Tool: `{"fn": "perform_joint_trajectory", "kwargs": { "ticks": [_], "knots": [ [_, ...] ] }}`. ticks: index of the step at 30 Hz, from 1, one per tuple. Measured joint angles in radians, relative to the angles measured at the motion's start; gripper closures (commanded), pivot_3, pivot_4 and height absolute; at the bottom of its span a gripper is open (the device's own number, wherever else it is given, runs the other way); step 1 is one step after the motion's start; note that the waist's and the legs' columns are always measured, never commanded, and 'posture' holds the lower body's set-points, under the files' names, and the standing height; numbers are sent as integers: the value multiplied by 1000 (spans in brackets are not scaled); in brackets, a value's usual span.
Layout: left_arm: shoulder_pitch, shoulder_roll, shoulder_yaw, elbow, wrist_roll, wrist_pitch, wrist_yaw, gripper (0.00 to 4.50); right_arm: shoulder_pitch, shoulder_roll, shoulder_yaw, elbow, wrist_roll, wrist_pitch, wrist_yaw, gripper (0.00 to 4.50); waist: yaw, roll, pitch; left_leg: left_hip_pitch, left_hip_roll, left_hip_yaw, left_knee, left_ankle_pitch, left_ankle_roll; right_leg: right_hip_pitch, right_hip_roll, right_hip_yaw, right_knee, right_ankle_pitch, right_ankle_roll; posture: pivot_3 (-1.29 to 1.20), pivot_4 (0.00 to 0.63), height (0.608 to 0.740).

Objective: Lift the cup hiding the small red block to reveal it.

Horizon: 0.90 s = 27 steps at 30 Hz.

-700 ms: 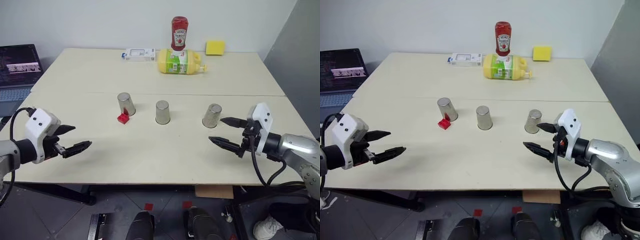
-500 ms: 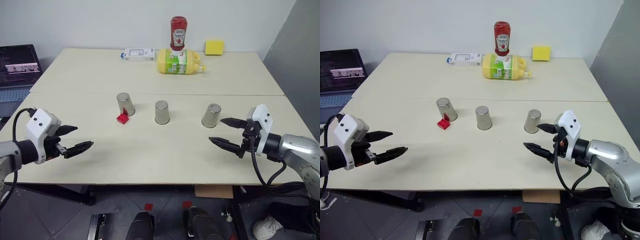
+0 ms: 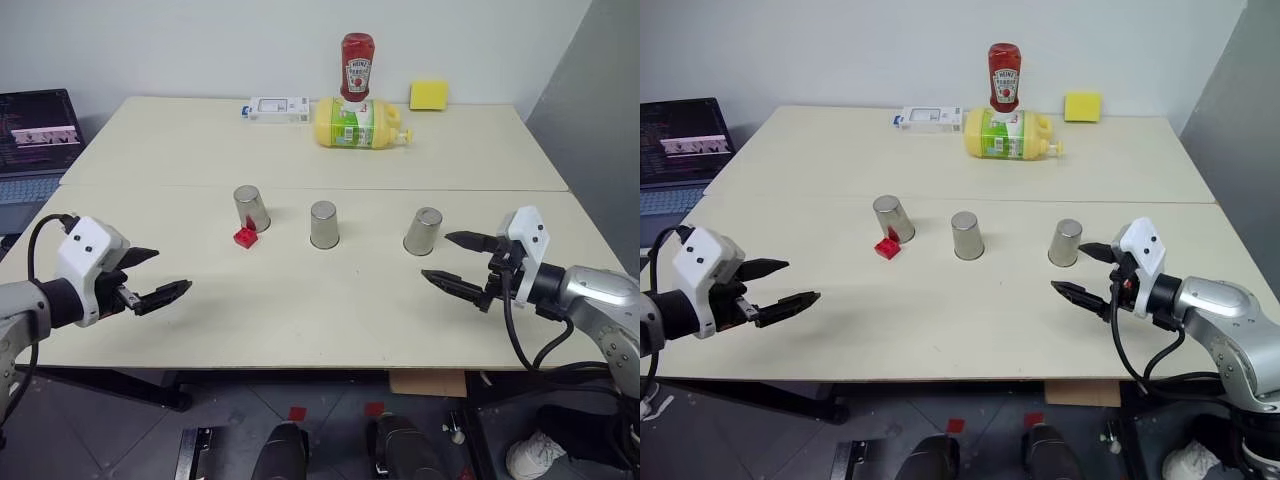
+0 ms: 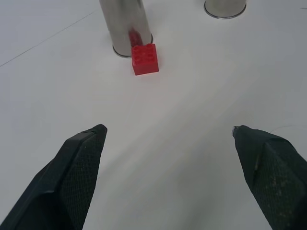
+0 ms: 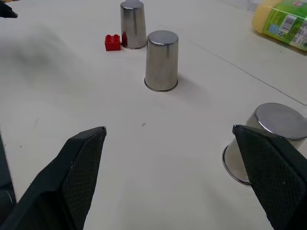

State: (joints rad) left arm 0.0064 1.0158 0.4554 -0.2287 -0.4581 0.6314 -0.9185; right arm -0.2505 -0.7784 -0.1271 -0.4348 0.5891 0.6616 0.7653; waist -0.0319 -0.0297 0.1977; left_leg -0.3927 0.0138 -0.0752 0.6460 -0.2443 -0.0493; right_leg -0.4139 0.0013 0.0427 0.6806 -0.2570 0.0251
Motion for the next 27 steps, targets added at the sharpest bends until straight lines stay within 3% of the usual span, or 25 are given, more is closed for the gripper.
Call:
{"fn": "perform_joint_trajectory", "kwargs": {
  "ticks": [27],
  "knots": [
    [-46, -11, -22, -28, -34, 10, -29, 37, 76, 0, -79, -13, 21, -3, -8, 0, 0, 0, 0, 0, 0, 0, 0, 0, 0, 0, 0, 0, 0, 0, 0, 0, 150, 740]
  ]
}}
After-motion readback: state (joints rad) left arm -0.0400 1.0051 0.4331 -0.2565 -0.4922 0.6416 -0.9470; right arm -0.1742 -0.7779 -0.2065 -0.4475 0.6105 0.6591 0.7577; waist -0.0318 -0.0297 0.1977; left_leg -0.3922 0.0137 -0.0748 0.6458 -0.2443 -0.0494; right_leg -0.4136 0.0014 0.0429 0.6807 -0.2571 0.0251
